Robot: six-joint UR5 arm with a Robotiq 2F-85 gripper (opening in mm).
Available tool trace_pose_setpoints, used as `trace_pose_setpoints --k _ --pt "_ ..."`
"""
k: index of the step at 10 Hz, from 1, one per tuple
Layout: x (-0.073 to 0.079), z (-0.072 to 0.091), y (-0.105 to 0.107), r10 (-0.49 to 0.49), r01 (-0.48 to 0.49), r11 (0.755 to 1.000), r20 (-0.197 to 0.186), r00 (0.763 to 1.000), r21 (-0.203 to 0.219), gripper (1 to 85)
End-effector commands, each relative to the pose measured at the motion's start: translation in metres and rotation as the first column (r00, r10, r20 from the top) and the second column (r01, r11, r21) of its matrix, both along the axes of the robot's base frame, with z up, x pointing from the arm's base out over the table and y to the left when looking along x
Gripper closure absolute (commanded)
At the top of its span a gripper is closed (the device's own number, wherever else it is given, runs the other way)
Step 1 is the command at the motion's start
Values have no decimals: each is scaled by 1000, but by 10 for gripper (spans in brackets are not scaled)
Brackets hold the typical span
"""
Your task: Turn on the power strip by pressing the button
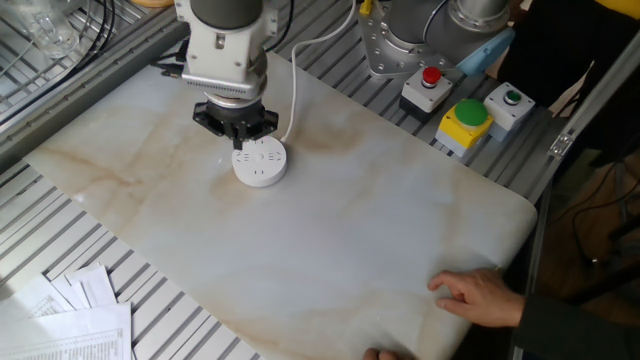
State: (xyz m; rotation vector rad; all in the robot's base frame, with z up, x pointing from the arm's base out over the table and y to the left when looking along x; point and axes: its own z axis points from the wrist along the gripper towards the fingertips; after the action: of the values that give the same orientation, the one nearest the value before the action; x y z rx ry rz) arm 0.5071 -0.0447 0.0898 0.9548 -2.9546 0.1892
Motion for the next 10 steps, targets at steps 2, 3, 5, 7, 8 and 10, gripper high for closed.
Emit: trace_pose_setpoints --k 2,3,5,7,8,10 --pt "0 -5 -17 176 -177 984 -24 984 -28 390" --pt "-1 -6 -13 239 -239 971 -38 970 7 190" --pt "-7 -6 -20 298 -298 955 -78 951 11 13" --pt "-6 -14 -23 341 -341 940 -82 937 7 7" --pt "-7 -16 -25 341 -342 940 -87 936 4 7" --pt "-9 -11 -13 321 -317 947 -81 944 53 7"
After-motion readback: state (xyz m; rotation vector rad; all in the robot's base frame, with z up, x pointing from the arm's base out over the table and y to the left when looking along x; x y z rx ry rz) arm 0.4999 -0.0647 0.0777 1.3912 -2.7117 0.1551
